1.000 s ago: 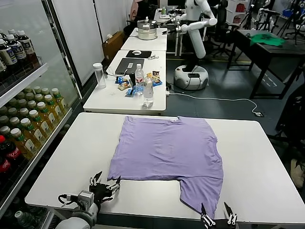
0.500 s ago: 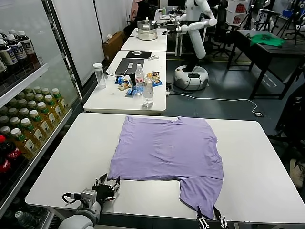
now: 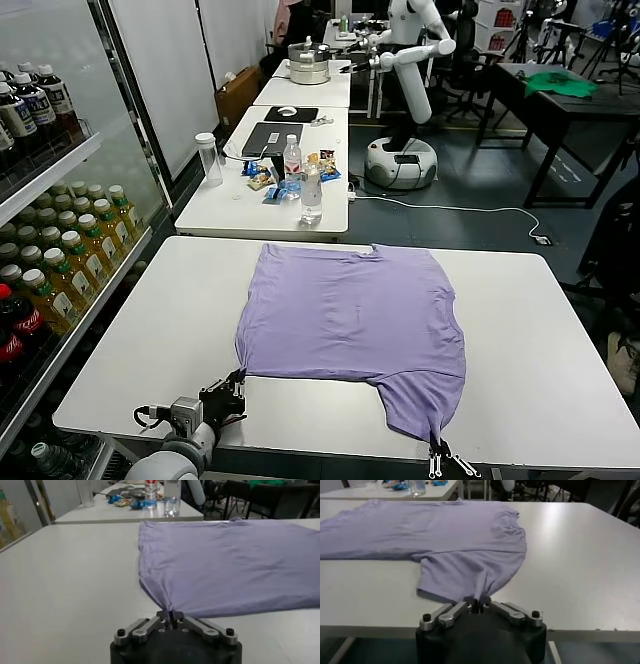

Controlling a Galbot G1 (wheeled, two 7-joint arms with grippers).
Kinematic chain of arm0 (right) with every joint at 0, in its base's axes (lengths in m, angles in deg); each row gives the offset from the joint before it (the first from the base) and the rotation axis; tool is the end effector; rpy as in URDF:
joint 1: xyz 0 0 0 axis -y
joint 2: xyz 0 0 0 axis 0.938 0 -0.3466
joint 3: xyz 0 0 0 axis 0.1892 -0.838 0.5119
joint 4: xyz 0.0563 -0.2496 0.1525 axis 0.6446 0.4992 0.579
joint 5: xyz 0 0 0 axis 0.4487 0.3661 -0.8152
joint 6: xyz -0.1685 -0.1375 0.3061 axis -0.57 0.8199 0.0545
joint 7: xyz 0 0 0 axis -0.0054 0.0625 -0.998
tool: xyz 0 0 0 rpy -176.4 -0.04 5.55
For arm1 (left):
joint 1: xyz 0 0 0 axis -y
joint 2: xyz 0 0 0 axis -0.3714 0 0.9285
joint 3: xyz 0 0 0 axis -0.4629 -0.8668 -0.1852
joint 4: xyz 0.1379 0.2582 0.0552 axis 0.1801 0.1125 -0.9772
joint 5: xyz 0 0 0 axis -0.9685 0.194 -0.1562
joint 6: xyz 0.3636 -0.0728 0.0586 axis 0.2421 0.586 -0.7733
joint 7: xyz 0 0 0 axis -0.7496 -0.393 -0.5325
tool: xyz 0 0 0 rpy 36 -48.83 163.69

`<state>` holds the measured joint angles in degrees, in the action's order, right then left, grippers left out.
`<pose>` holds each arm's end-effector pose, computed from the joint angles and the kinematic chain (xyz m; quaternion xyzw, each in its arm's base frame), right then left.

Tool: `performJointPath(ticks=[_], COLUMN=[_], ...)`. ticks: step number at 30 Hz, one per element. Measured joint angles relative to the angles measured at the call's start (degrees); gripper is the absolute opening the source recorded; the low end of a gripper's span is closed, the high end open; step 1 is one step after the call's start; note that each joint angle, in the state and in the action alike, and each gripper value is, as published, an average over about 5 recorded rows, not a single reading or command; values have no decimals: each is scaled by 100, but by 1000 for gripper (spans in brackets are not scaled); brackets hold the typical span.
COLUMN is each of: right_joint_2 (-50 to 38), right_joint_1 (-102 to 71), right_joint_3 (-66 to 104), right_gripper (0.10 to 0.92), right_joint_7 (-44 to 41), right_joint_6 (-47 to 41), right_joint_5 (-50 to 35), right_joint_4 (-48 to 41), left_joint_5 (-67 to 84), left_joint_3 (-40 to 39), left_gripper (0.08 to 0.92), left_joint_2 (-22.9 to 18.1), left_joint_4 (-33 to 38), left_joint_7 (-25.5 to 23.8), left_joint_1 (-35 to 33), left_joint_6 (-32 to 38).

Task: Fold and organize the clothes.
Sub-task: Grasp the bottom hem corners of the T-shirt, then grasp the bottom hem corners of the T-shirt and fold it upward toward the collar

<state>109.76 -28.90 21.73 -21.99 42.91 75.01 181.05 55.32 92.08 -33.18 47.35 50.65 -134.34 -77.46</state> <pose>0.1451 -0.0020 -0.2500 0.0280 -0.9792 -0.0010 0.2009 0.2470 -0.0040 -0.2429 -0.0955 -0.9602 -0.0301 0.2606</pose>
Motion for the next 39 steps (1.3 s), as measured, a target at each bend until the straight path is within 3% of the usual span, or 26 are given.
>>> performJointPath(ticks=[15, 25, 39], right_joint_2=[-780, -1263, -1548], right_joint_1=[1012, 2126, 3383], right_joint_3=[878, 822, 333], right_gripper=[116, 116, 116], right_joint_7=[-213, -308, -407], right_joint_6=[123, -41, -235], right_joint_5=[-722, -847, -612], right_joint_4=[177, -546, -1598], left_joint_5=[173, 279, -107], left_joint_3=[58, -248, -804], left_gripper=[92, 92, 92], left_joint_2=[352, 488, 382], left_joint_4=[380, -216, -1248], left_joint_7=[-214, -276, -222], left_joint_1=[159, 939, 2005], left_joint_6=[412, 494, 660])
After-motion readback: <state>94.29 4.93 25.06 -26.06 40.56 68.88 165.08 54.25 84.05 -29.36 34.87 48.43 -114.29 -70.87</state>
